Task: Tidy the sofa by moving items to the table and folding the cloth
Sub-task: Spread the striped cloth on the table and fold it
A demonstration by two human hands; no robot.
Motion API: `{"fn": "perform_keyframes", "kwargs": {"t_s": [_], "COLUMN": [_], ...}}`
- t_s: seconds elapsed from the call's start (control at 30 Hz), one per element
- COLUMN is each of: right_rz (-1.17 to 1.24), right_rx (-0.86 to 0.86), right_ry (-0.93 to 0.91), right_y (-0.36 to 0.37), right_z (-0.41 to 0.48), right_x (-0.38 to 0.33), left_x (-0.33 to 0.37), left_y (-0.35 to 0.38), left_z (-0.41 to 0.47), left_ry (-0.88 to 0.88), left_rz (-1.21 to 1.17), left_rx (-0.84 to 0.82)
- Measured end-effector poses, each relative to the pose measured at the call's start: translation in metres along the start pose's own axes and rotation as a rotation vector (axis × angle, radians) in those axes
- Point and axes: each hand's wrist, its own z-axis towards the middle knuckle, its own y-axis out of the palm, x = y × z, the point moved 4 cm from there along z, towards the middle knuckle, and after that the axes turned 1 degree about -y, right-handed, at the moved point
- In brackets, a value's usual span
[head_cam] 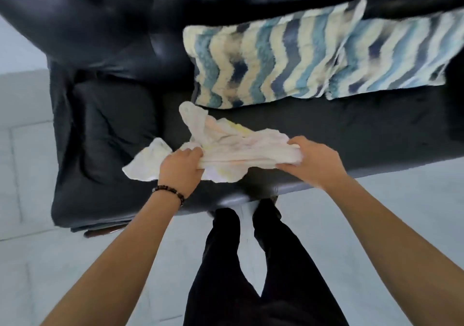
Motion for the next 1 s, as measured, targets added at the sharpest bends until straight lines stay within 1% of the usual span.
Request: {"fn": "perform_keyframes", "kwargs": {"t_s": [0.1,0.17,0.27,0.37,0.43,0.5,0.57,0.63,0.7,0.73,0.8,0.87,0.93,1.0], "right_rz": [0.066,0.120,0.225,0.324,0.446,0.659,0.900,1.152,1.364,1.392,1.221,1.008,0.869,0.749], "right_rx": [0.079,0.164,0.341,0.594,0.803,1.001,1.131,1.137,1.026,0.971,0.948,0.968,1.009,1.086], "right_ry": [0.022,0.037,0.035,0.063,0.092,0.132,0.187,0.191,0.184,0.178,0.264,0.421,0.473,0.498], "right_y": [-0.058,-0.089,-0.133,-0.184,-0.212,-0.228,-0.228,-0.213,-0.190,-0.177,-0.150,-0.128,-0.116,-0.109], "right_z": [-0.048,-0.085,-0.137,-0.196,-0.245,-0.300,-0.352,-0.399,-0.445,-0.468,-0.513,-0.560,-0.603,-0.640], "right_x": [0.021,0.032,0.049,0.068,0.086,0.110,0.142,0.178,0.217,0.238,0.294,0.351,0.399,0.438], "left_x": [0.036,0.067,0.122,0.194,0.245,0.295,0.349,0.406,0.464,0.490,0.541,0.590,0.640,0.688], "left_y": [-0.070,-0.118,-0.189,-0.254,-0.282,-0.298,-0.299,-0.287,-0.268,-0.259,-0.242,-0.226,-0.210,-0.196], "left_z": [0.000,-0.005,-0.016,-0.033,-0.053,-0.078,-0.106,-0.135,-0.163,-0.174,-0.190,-0.200,-0.212,-0.226], "left_ry": [0.105,0.140,0.189,0.327,0.419,0.481,0.569,0.652,0.708,0.728,0.777,0.855,0.929,0.967], "left_rz": [-0.104,-0.241,-0.391,-0.450,-0.533,-0.647,-0.705,-0.695,-0.656,-0.637,-0.590,-0.498,-0.425,-0.434], "left_rx": [0.030,0.066,0.213,0.367,0.402,0.395,0.397,0.404,0.400,0.394,0.386,0.357,0.294,0.249]}}
